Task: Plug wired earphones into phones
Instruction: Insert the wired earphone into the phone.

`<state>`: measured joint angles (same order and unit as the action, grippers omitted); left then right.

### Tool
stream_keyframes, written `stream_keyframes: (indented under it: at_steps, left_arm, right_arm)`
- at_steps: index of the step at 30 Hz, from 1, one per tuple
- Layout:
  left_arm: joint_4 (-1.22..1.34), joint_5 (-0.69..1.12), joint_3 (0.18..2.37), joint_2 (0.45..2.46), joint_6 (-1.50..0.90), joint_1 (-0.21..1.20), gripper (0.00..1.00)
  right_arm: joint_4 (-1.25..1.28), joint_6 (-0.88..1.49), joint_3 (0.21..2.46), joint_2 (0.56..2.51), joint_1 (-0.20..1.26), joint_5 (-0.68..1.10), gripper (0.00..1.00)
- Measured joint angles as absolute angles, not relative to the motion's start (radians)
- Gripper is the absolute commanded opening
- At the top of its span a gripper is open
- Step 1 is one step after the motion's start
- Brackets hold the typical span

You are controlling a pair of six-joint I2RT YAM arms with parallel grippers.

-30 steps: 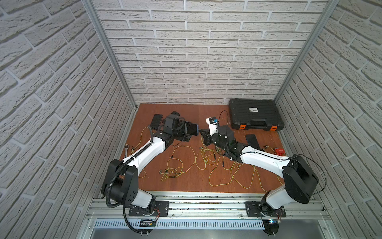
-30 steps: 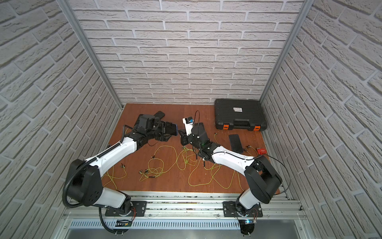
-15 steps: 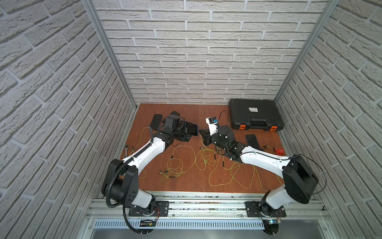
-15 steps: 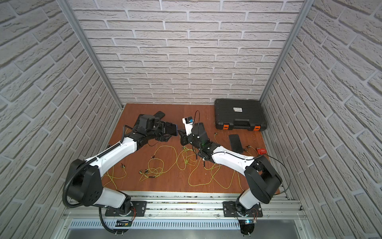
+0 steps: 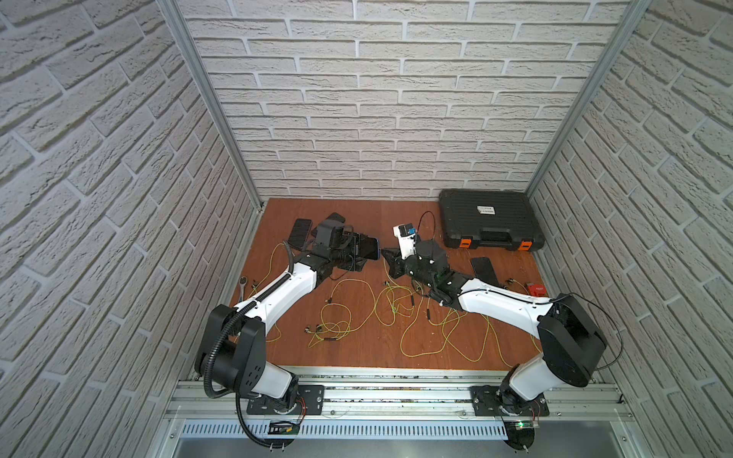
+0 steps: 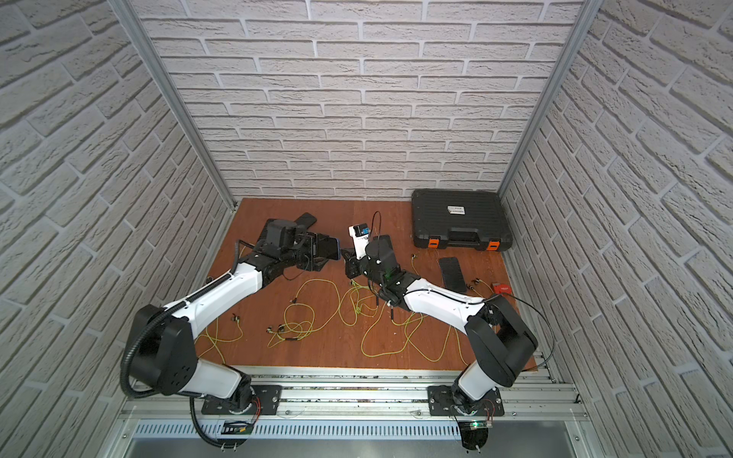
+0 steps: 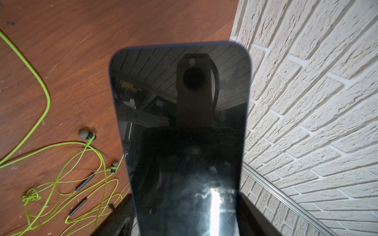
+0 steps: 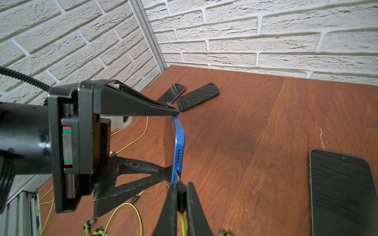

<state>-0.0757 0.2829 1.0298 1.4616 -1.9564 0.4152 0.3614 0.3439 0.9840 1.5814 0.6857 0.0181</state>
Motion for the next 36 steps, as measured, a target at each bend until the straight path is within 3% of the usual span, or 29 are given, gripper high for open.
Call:
stream_keyframes:
  at_steps: [27, 32, 34, 36]
  left_arm:
    - [-0.037, 0.217, 1.03, 1.494, -1.957, 0.425, 0.0]
    - [-0.093, 0.244, 1.047, 1.499, -1.888, 0.429, 0.0]
    - [-0.163, 0.254, 1.092, 1.525, -1.818, 0.43, 0.0]
    - [-0.23, 0.245, 1.147, 1.566, -1.741, 0.426, 0.0]
  right_arm:
    - [0.178, 0.355, 1.152, 1.67, 0.682, 0.03, 0.08]
    - [0.137, 0.359, 1.154, 1.67, 0.65, 0.094, 0.52]
    - [0.081, 0.353, 1.154, 1.655, 0.626, 0.139, 0.79]
    - [0.012, 0.344, 1.153, 1.623, 0.593, 0.165, 0.87]
